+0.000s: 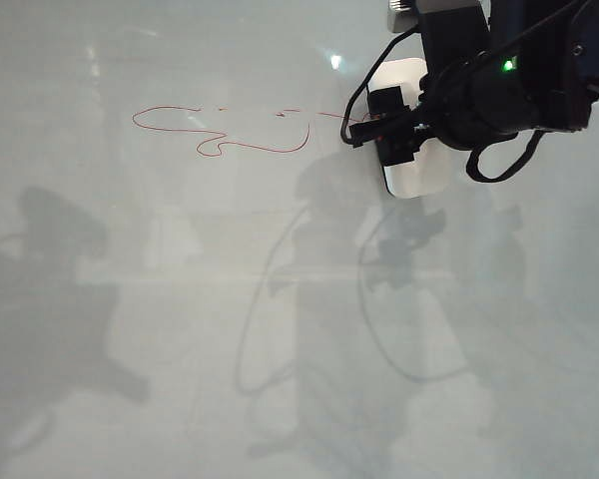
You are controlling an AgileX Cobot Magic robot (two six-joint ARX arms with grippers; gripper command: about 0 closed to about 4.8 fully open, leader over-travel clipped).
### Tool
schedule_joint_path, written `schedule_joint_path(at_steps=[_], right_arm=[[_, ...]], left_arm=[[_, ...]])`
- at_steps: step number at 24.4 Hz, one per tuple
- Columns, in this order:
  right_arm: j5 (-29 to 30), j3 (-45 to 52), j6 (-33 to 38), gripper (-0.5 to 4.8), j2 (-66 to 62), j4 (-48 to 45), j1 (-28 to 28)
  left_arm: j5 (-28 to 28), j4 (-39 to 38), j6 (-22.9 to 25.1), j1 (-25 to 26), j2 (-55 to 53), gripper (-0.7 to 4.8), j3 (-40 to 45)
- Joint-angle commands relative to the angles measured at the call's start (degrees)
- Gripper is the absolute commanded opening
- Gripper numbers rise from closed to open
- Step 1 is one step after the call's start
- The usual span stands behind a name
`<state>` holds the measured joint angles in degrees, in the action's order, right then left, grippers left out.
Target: Grab the whiteboard eraser that is attached to the surface of the whiteboard and use it to clean the writing on the whiteboard.
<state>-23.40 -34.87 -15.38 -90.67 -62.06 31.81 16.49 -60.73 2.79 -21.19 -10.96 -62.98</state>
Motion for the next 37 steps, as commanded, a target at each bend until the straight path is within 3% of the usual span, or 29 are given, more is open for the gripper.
schedule_joint_path(at_steps=[1, 9, 15, 24, 37], right_arm=[[-0.3, -0.4, 0.3, 1.43, 0.4, -2.8, -1.7], [4.1, -0.4, 1.9, 1.43, -0.1, -3.9, -2.8], [4.1, -1.1, 1.8, 1.43, -1.2, -5.3, -3.0], [6.8, -8.2, 4.3, 1.43, -6.3, -3.6, -2.2], [7.8, -12.6, 4.9, 1.43, -10.1, -1.9, 5.1]], left_arm=[[0.3, 0.3, 0.0, 0.0, -0.1, -0.05, -0.1], [0.3, 0.3, 0.0, 0.0, -0.1, -0.05, -0.1], [0.3, 0.3, 0.0, 0.0, -0.1, -0.05, -0.1], [0.3, 0.3, 0.0, 0.7, -0.1, -0.05, -0.1], [0.3, 0.3, 0.0, 4.3, -0.1, -0.05, -0.1]])
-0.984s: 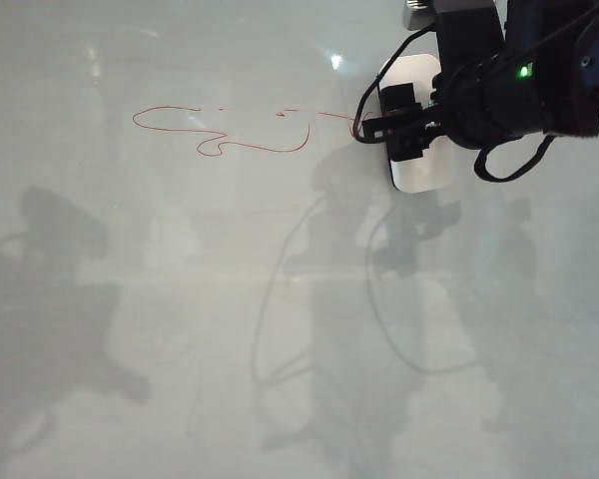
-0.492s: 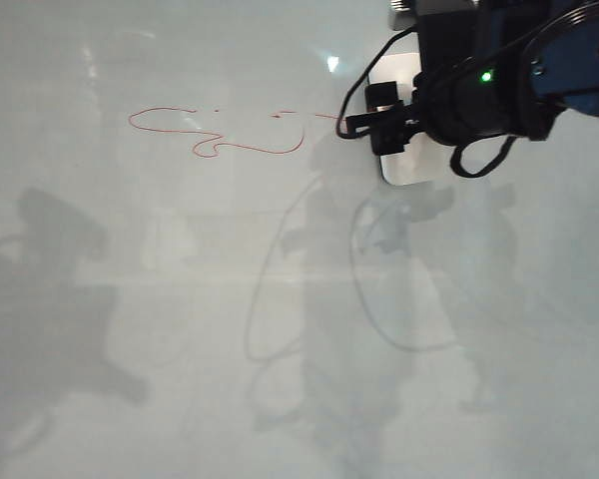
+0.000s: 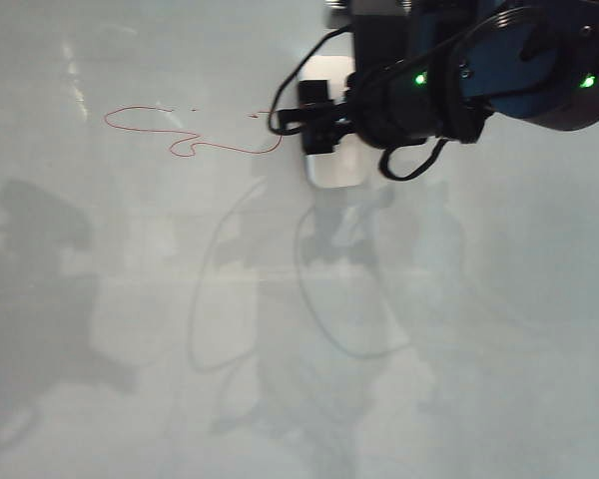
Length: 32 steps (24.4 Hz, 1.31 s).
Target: Grab the whiteboard eraser that is attached to the surface of the whiteboard and use it to clean the writing on the whiteboard.
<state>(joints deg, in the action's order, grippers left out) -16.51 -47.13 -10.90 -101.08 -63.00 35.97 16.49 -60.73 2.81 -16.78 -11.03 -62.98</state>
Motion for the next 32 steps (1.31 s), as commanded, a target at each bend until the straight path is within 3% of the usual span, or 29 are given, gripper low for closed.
schedule_joint_path(at_steps=[1, 32], right_arm=[[1.0, -0.4, 0.4, 1.42, 0.3, -1.1, 1.4], [3.6, -29.4, 0.4, 1.34, -20.1, 7.6, 13.5]], left_arm=[[0.3, 0.3, 0.0, -0.1, 0.0, -0.05, -0.1], [0.3, 0.3, 0.0, 1.0, 0.0, -0.05, -0.1]])
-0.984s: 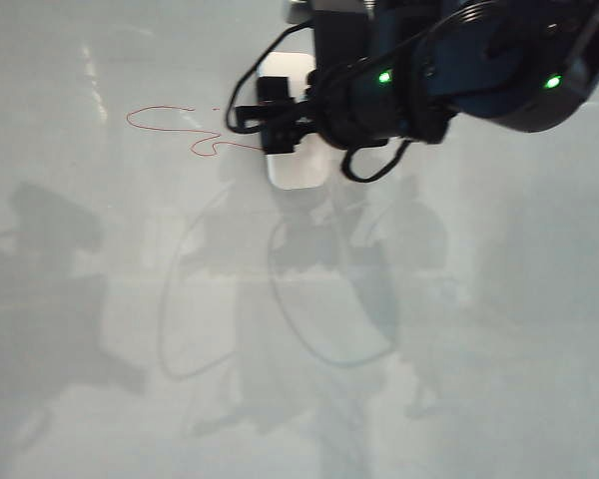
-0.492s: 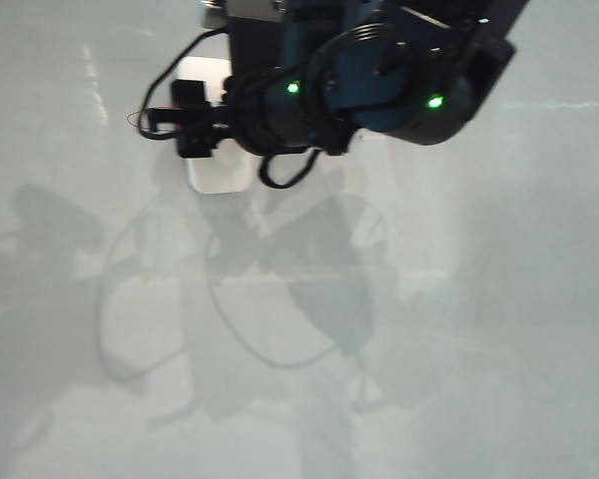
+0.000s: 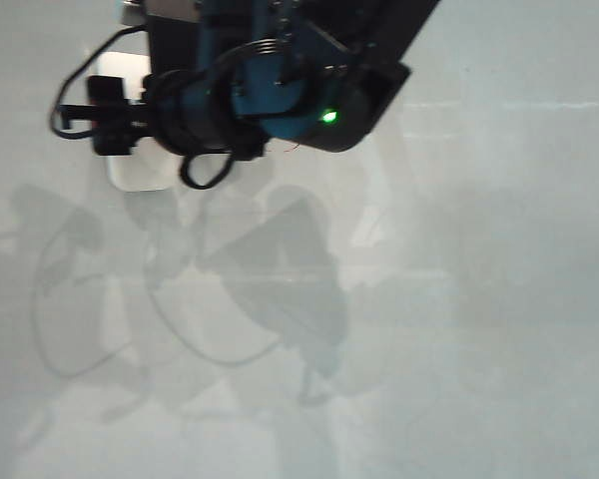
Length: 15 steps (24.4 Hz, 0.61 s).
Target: Grab the whiteboard eraser that is attached to the surface of the whiteboard and use it to clean the writing on the whiteboard.
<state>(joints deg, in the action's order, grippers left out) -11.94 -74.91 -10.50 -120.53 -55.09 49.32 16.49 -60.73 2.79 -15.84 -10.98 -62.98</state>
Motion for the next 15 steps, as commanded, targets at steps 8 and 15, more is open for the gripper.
schedule_joint_path(at_steps=[8, 15], right_arm=[[-0.3, -4.7, 0.0, 1.34, -3.4, -0.3, 2.1], [-7.6, -4.5, -3.4, 1.35, -3.3, 0.6, 2.3]], left_arm=[[0.3, 0.3, 0.0, 0.1, 0.0, -0.05, -0.1], [0.3, 0.3, 0.0, 0.1, 0.0, -0.05, -0.1]])
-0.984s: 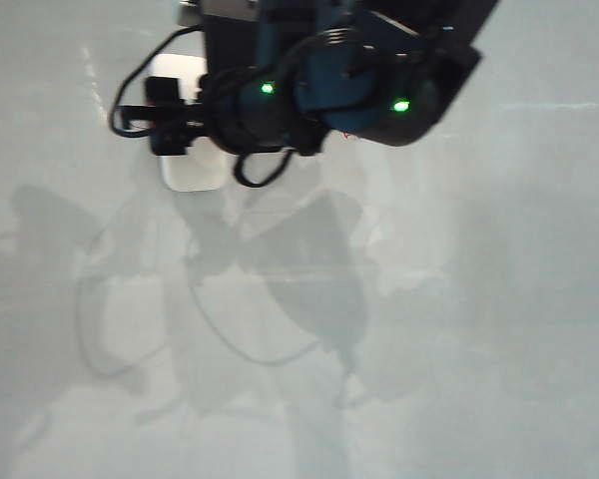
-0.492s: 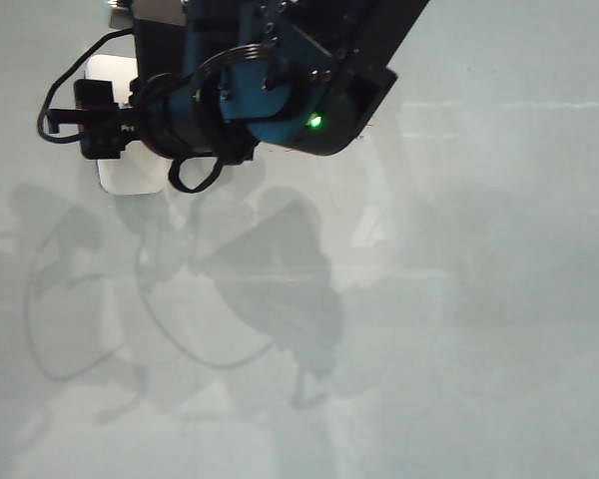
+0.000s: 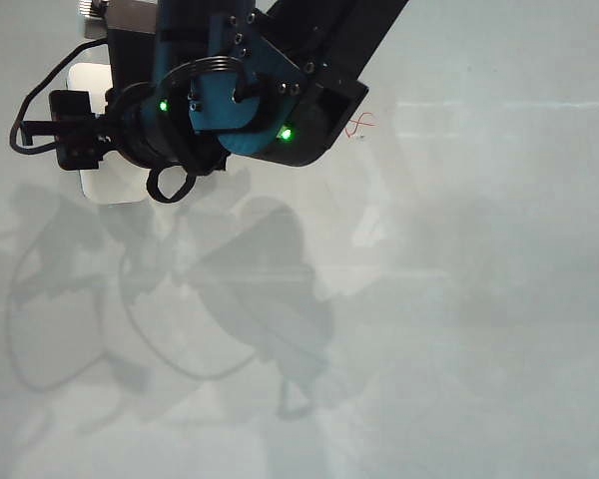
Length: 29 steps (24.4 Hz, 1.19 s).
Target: Grab the whiteboard eraser that is attached to the surface of the whiteboard and use it to clean the writing on the whiteboard.
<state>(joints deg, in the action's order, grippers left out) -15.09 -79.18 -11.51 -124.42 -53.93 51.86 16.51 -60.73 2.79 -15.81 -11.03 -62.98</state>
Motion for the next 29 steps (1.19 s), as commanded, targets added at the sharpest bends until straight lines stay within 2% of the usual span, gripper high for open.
schedule_joint_path(at_steps=[1, 7, 9, 10, 18, 21, 24, 29], right_arm=[[-6.1, -0.2, -2.5, 1.35, 0.9, 0.1, -0.3], [-18.5, -0.2, -12.0, 1.35, 1.0, 0.9, 0.2], [-21.7, -0.2, -13.1, 1.35, 1.0, 0.8, 0.3], [-25.3, -0.2, -14.4, 1.34, 1.0, -0.1, 0.3], [-37.6, -0.2, -19.8, 1.34, 1.0, -1.0, 0.2], [-41.5, 0.4, -23.8, 1.34, 1.0, -3.3, 0.2], [-46.9, 1.7, -30.7, 1.34, 1.6, -6.4, 0.2], [-47.6, 6.8, -32.5, 1.33, 5.8, -6.4, 0.2]], left_arm=[[0.2, 0.3, 0.0, 0.0, 0.0, -0.05, -0.1], [0.2, 0.3, 0.0, 0.0, 0.0, -0.05, -0.1], [0.2, 0.3, 0.0, 0.0, 0.0, -0.05, -0.1], [0.2, 0.3, 0.0, 0.0, 0.0, -0.05, -0.1], [0.2, 0.3, 0.0, 0.0, 0.0, -0.05, -0.1], [0.2, 0.3, 0.0, 0.0, 0.0, -0.05, -0.1], [0.2, 0.3, 0.0, 0.0, 0.0, -0.05, -0.1], [0.2, 0.3, 0.0, -0.1, 0.0, -0.05, -0.1]])
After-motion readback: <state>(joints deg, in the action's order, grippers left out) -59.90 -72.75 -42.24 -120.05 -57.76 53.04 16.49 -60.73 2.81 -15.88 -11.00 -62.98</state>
